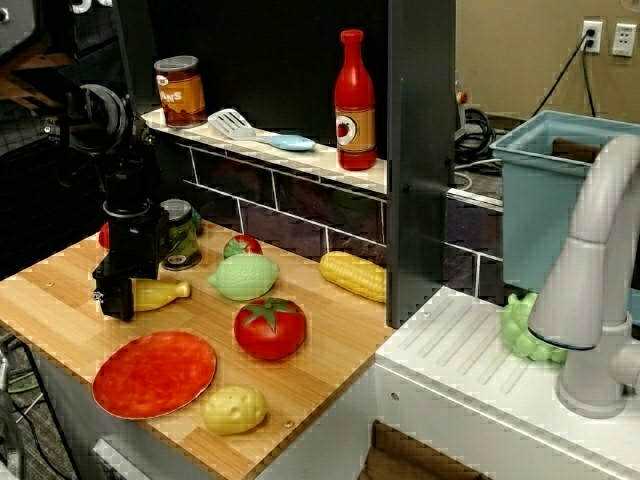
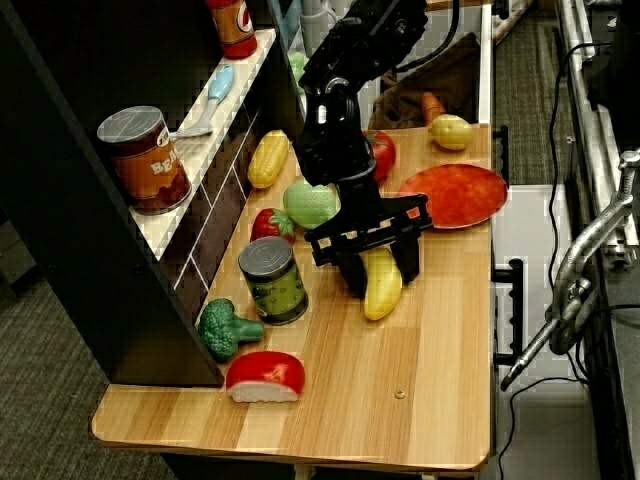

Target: Put banana on plate

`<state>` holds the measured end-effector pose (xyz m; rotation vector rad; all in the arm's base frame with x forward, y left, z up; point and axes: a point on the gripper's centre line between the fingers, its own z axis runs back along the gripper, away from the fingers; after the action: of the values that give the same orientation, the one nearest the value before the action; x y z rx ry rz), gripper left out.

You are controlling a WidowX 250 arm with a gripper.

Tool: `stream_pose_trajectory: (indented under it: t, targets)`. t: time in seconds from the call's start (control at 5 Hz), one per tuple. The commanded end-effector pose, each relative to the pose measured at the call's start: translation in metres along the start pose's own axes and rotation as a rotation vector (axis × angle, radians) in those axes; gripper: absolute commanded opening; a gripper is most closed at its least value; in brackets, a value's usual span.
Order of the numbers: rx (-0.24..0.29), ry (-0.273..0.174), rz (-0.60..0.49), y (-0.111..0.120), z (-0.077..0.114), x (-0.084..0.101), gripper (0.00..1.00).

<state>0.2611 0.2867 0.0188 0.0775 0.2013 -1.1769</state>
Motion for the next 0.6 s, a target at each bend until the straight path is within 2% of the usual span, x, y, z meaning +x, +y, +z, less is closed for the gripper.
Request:
stream_pose_trajectory:
  t: [0.0,0.2,0.4]
  targets:
    - [0.009,-0.008,0.029,0.024,0.043,-0.012,0.0]
    - [0.019,-0.043,0.042,0.02,0.087,-0.025,0.0]
    - [0.018,-0.077,0.011,0.004,0.112,-0.033,0.0]
